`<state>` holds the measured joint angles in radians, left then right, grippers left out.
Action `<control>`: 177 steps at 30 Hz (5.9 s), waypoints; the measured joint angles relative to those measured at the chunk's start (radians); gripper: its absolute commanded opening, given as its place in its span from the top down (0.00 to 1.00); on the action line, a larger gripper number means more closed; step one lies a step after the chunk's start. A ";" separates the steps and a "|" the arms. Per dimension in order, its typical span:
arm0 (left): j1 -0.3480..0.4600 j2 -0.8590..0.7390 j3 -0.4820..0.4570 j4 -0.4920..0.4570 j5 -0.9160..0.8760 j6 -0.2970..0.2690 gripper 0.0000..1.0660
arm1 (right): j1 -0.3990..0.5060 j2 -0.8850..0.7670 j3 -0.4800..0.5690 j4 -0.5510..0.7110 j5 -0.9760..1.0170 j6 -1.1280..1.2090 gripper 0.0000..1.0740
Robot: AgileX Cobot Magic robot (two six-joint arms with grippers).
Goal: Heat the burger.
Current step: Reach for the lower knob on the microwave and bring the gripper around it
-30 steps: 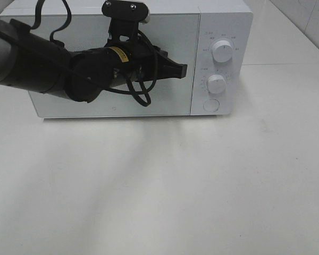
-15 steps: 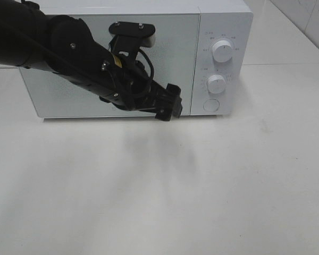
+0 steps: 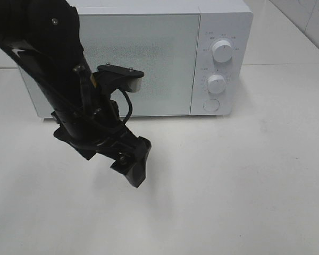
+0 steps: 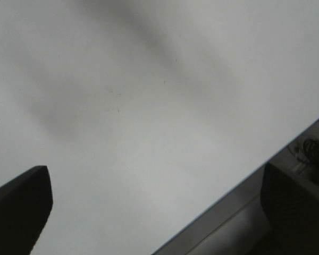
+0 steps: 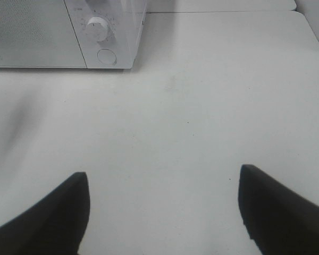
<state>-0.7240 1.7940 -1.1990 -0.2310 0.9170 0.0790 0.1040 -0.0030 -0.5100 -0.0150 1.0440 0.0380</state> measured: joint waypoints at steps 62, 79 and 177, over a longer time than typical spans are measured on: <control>0.722 -1.375 0.697 0.106 0.134 0.079 0.06 | 0.000 0.000 0.000 0.000 0.000 0.000 0.30; 0.774 -1.714 0.698 0.095 0.126 0.079 0.06 | 0.000 0.000 0.000 0.000 0.000 0.000 0.30; 0.819 -1.799 0.698 0.095 0.125 0.079 0.06 | 0.000 0.437 -0.080 0.015 -0.427 0.000 0.30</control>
<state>0.0950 -0.0050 -0.5010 -0.1360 1.0420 0.1580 0.1040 0.4340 -0.5900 0.0000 0.6170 0.0380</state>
